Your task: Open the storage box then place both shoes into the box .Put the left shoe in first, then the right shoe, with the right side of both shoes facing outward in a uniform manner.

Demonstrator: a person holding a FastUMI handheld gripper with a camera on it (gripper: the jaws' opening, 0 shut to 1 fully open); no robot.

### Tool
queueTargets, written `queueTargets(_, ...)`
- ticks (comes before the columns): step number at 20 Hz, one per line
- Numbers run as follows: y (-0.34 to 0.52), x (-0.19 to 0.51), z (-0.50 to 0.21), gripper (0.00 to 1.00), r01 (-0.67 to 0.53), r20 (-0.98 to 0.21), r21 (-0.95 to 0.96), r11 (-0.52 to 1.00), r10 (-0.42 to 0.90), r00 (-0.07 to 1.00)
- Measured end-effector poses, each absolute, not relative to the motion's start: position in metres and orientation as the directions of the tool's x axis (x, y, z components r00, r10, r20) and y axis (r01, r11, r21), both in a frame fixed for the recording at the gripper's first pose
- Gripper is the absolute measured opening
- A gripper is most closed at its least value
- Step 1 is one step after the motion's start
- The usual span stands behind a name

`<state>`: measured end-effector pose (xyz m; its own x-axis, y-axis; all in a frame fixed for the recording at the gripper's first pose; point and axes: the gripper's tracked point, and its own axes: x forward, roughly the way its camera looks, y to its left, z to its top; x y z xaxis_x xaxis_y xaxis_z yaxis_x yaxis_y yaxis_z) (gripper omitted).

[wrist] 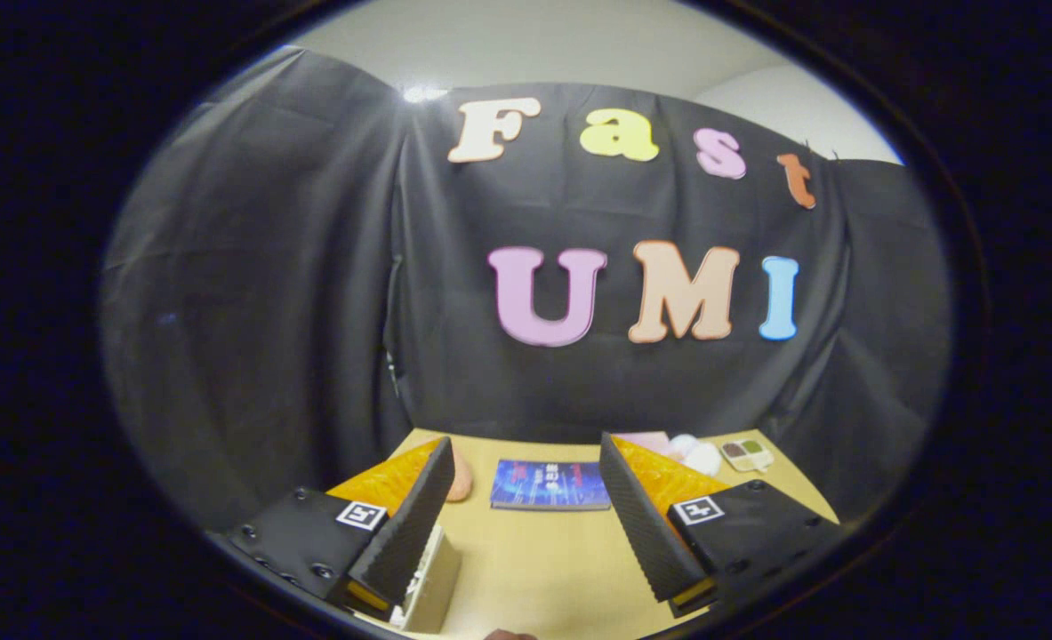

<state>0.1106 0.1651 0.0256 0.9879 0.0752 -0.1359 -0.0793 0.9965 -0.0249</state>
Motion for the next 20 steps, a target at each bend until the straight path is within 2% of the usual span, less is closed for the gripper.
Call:
queueTargets(4,0.117,0.107,0.047,1.00,-0.048,-0.084,-0.065,0.997,0.043,0.996)
queueTargets(20,0.026,0.073,0.047,1.00,-0.026,-0.072,-0.088,0.996,0.020,0.997)
